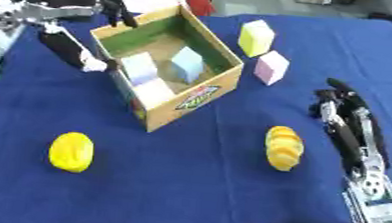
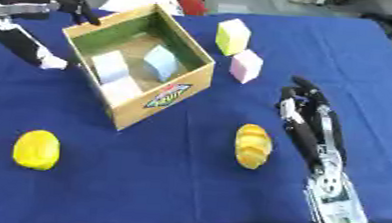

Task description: Pick up objects on the table and place them in the box.

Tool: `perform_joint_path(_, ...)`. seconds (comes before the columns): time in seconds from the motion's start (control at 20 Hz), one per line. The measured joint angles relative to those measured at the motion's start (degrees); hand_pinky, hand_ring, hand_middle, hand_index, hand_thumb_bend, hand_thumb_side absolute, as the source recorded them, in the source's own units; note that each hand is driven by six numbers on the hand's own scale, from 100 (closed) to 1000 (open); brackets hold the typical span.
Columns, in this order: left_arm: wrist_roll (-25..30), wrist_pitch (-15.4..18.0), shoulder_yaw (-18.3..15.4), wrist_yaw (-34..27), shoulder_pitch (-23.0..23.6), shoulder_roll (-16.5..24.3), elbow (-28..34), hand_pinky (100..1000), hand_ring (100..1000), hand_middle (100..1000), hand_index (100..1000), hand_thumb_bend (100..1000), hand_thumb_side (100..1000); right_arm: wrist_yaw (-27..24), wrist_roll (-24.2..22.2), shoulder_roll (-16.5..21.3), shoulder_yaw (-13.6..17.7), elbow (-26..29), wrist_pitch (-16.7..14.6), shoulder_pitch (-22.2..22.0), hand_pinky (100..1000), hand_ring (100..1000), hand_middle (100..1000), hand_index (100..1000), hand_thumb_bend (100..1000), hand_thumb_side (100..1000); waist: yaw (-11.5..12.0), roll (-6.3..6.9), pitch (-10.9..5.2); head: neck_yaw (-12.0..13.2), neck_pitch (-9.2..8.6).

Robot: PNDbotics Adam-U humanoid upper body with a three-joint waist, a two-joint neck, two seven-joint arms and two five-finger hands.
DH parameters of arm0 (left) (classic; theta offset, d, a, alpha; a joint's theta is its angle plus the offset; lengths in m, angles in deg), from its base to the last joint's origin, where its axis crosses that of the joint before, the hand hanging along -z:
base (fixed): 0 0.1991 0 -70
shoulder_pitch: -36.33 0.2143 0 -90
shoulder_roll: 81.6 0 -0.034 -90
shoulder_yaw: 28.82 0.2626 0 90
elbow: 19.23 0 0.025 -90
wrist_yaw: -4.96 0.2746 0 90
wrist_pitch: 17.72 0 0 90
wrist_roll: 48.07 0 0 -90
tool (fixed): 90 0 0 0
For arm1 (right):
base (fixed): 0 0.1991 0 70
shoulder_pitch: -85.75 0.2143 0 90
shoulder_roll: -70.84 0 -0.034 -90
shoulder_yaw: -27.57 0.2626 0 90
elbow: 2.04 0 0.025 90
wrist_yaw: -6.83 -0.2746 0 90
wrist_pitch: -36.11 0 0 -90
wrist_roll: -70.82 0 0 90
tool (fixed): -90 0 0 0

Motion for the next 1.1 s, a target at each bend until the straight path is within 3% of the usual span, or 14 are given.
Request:
perform_joint_path(0.2, 3.33, -2.86, 0.67, -3.39, 6.13, 6.42, 6.97, 776, 720, 748, 867, 422, 349, 0.00, 0.18, 0.02, 0.17, -0.20, -0.14, 0.05, 579, 584, 663, 859, 100, 577, 0.70, 0.15, 0.00, -0.51, -0.01)
perform_joint_path(0.35, 5.17, -4.69, 1.53, -3.89, 9.37, 8.68, 9.95, 775, 724, 754, 869, 430, 367, 0.01, 0.30, 0.10, 0.24, -0.26, -0.12, 0.21, 580, 584, 663, 859, 100, 577, 0.85, 0.26, 0.00, -0.73, -0.02)
perform_joint_path(0.85, 6.63, -6.15, 6.65, -1.22, 15.22, 8.45, 8.99, 773, 727, 762, 869, 448, 376, 0.01, 0.32, 0.22, 0.47, -0.27, -0.10, 0.44, 580, 584, 663, 859, 100, 578, 0.46, 0.27, 0.01, -0.68, -0.06)
perform_joint_path(1.1, 5.83, -5.35, 7.05, 1.40, 16.66, 6.84, 6.64, 733, 668, 706, 821, 411, 259, 0.01, 0.32, 0.24, 0.47, -0.27, -0.09, 0.45, 581, 584, 662, 859, 100, 578, 0.47, 0.27, 0.01, -0.57, -0.12)
